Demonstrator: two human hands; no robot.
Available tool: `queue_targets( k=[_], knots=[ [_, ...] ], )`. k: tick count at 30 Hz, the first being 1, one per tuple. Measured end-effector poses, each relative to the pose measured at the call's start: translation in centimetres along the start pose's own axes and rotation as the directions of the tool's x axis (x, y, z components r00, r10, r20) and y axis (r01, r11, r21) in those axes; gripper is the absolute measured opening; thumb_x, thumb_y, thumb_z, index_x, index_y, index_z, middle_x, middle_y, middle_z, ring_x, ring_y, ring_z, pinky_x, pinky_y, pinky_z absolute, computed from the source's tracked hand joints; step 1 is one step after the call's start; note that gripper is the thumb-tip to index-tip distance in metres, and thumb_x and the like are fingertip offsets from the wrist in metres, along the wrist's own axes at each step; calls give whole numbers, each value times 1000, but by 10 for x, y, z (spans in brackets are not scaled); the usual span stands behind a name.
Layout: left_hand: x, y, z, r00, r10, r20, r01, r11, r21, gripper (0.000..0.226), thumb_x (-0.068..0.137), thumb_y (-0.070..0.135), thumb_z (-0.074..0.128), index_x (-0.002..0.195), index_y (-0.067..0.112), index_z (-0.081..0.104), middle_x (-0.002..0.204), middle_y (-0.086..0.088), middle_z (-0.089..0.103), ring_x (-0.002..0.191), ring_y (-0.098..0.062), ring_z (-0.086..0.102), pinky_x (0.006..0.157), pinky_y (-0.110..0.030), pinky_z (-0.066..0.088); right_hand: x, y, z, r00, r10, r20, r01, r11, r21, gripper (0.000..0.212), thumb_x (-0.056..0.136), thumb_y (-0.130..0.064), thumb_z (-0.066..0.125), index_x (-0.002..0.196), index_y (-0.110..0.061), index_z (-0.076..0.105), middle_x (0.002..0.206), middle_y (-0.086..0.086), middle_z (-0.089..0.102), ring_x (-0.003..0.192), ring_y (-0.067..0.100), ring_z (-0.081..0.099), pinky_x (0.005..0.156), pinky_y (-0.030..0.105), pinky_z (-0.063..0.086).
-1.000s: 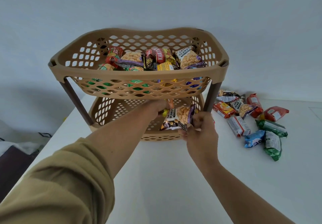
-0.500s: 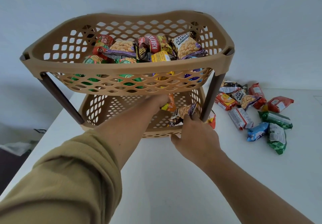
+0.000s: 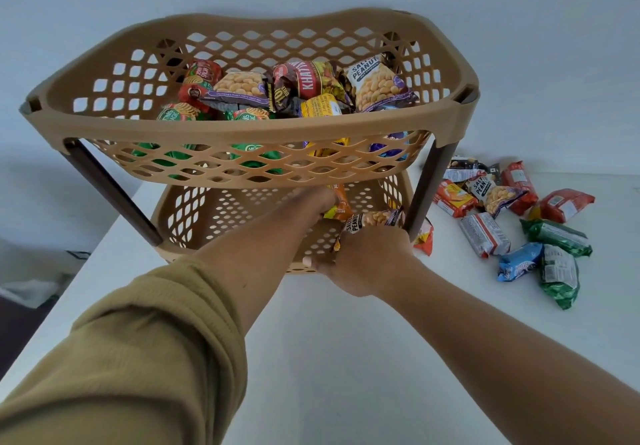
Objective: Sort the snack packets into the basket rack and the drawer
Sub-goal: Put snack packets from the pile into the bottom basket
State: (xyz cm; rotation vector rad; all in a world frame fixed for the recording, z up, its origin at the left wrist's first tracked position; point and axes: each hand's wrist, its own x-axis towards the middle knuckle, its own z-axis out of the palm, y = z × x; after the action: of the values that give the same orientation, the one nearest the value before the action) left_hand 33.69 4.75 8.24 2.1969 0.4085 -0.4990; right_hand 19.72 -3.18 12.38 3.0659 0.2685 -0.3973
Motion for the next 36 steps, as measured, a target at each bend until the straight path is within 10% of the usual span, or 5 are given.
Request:
queue_targets(
  k=[5,14,19,25,36],
  knots=[
    [7,1,-1,999,36,37,-35,999,-13,49,96,35,57,138,13,48,130,-8,50,109,-21,54,95,-33,48,21,7,-1,993,-60,102,53,996,76,105,59,-84,-9,138,-39,42,115,2,57,106,29,54,69,43,36],
    [14,-3,-4,988,125,91,-123,992,-28,49,97,34,55,140,14,46,144,-9,47,125,-26,49,102,-40,43,38,9,-4,959,-16,284,-13,995,97,70,87,-69,13,135,-33,49,72,3,41,87,27,47,81,47,44],
    [16,-4,-4,993,109,41,-109,994,-1,61,93,48,58,144,18,42,149,-8,42,131,-28,44,100,-41,38,31,1,3,981,95,-169,-78,992,102,68,83,-77,33,103,-19,61,114,5,60,102,29,56,69,40,43],
    [15,2,4,990,-98,102,92,994,59,83,83,62,60,149,19,33,156,-13,31,139,-39,32,103,-56,34,51,5,0,933,30,357,-97,980,171,80,81,-72,14,149,-32,30,151,14,35,138,42,29,108,61,27],
    [18,2,5,985,90,146,-129,949,287,62,92,49,58,145,19,43,149,-11,44,133,-34,41,99,-47,34,49,11,2,951,-104,291,37,973,226,81,87,-75,11,144,-25,39,136,6,52,132,31,40,108,56,28]
  ],
)
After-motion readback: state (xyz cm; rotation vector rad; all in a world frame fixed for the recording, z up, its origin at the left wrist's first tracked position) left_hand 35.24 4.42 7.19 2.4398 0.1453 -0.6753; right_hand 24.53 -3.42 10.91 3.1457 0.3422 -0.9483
